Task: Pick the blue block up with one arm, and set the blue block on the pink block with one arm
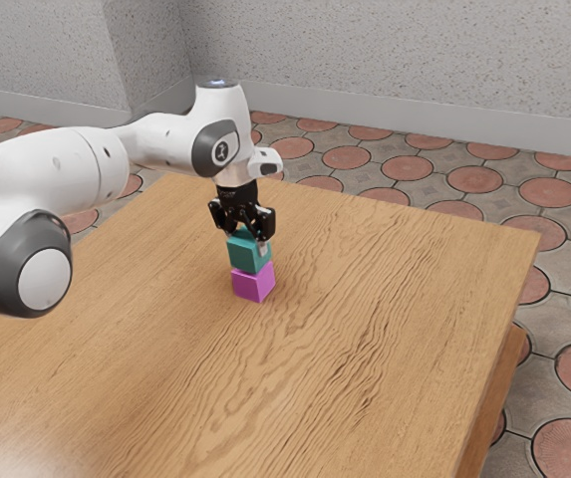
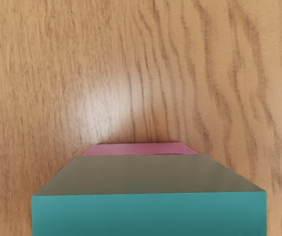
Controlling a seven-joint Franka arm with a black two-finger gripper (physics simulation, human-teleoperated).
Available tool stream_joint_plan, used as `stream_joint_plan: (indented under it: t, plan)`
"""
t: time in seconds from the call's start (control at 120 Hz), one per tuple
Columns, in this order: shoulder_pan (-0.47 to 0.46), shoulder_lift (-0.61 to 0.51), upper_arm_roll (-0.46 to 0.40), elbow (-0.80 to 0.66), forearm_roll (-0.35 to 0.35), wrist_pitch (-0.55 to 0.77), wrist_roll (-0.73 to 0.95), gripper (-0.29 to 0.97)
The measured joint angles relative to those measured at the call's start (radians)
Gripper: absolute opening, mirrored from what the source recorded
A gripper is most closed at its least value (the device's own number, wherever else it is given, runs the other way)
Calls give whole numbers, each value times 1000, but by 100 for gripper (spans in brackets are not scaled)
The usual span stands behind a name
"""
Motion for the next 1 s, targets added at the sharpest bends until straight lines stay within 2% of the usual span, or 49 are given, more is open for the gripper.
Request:
stream_joint_plan:
  t: [0.242,0.442,0.65,0.767,0.892,1.0]
  plan:
    - [2,-7,-1,-9,-1,2,-6,33]
    - [0,-3,0,-10,-9,1,-6,53]
    - [0,-12,0,-9,-10,-1,-5,62]
    - [-1,-100,-1,-30,-8,-7,-5,65]
    - [8,-228,-8,-135,-8,-27,-1,66]
    - [12,-265,-11,-165,-8,-56,4,67]
